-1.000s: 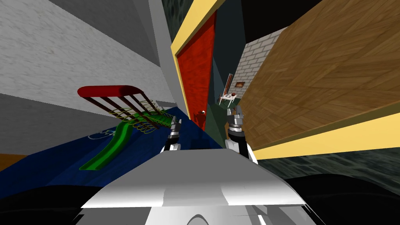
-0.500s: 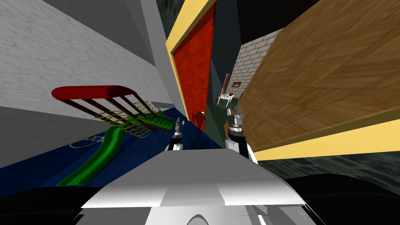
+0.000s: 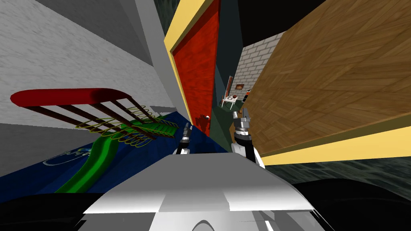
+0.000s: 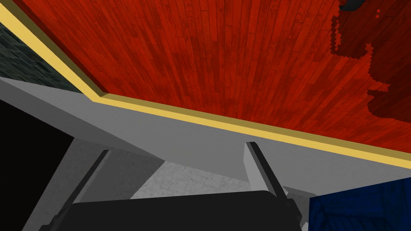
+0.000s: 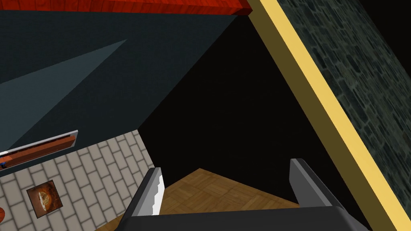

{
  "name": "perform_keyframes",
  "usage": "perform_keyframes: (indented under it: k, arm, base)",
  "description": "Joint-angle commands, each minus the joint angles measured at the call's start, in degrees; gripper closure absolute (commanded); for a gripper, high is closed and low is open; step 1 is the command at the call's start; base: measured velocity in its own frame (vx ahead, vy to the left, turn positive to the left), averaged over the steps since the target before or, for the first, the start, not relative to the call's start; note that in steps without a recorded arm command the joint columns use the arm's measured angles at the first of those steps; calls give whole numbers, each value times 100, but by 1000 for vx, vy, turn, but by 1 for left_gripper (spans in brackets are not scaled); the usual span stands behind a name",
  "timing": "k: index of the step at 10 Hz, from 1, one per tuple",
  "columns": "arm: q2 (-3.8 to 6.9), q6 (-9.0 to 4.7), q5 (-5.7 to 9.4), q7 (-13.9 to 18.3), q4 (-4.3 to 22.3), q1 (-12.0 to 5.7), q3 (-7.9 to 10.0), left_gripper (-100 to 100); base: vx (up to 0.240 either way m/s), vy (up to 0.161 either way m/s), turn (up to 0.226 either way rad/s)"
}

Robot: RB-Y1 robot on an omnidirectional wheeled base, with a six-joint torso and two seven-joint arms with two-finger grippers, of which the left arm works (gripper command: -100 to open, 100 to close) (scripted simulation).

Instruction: Push the door open

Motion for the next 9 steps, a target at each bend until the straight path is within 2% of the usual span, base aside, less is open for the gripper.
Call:
perform_keyframes:
  k: [1,9]
  arm:
    - [-5,-38,-30,-18,255,-110,-90,-100]
    - [62,-392,-143,-43,1576,-565,-505,-100]
  base:
    - [89,52,-106]
    - [89,48,-108]
